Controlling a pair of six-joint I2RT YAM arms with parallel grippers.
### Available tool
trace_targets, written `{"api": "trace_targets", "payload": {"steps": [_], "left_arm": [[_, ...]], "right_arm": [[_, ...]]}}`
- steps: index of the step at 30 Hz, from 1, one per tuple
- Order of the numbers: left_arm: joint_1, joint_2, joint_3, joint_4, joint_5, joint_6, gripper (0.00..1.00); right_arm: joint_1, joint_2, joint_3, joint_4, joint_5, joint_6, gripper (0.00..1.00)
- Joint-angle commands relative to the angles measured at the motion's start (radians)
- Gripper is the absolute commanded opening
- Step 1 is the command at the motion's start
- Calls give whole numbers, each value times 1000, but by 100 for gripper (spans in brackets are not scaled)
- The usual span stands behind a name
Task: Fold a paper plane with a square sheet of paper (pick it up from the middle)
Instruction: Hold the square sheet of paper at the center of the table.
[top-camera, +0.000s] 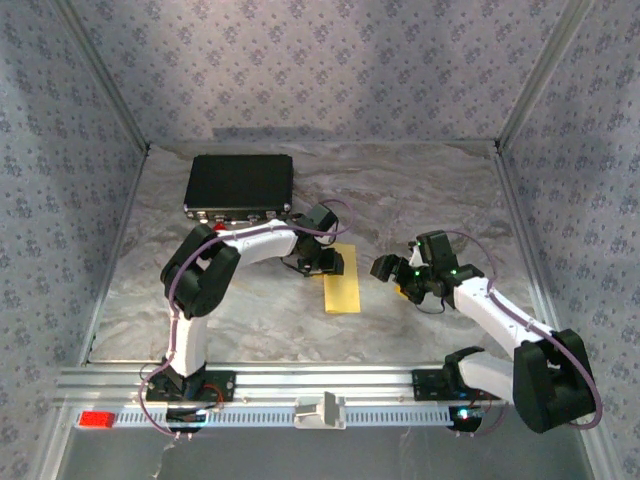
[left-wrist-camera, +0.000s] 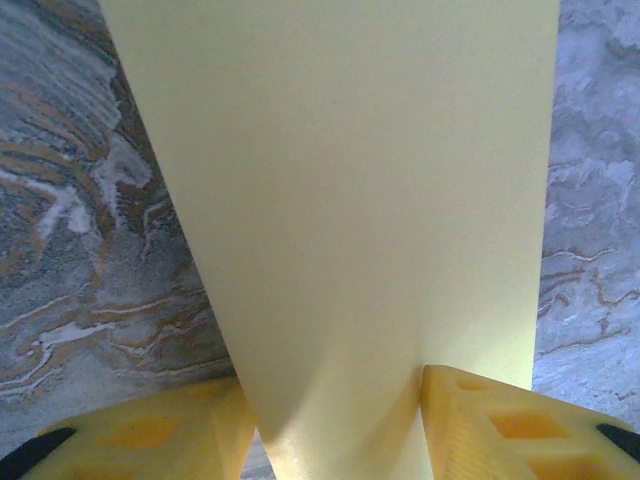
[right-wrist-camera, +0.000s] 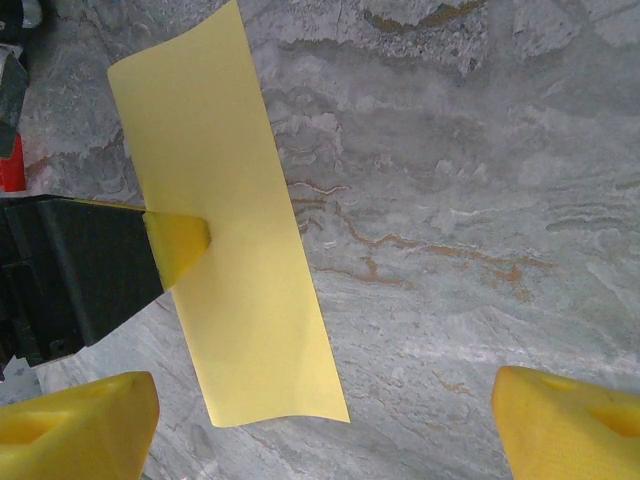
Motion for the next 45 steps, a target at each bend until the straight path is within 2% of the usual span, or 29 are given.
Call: {"api": "trace_targets", "payload": {"steps": [1,32,35,43,45], "left_arm": [[-6,97,-24,-21,-88,-1,50],[-13,140,5,-35,-95,36,50],[-13,139,4,-34,-97,33,50],[-12,140,1,-35,-102,29,50],[-13,139,0,-33,-103,21,50]], "right_arm": [[7,9,23,-17,2,-22,88],[17,31,28,-15,2,-25,87],[19,43,26,4,-14,-31,81],[37,134,55,53,-79,-56,43],[45,154,71,45,-62,-60,40]]}}
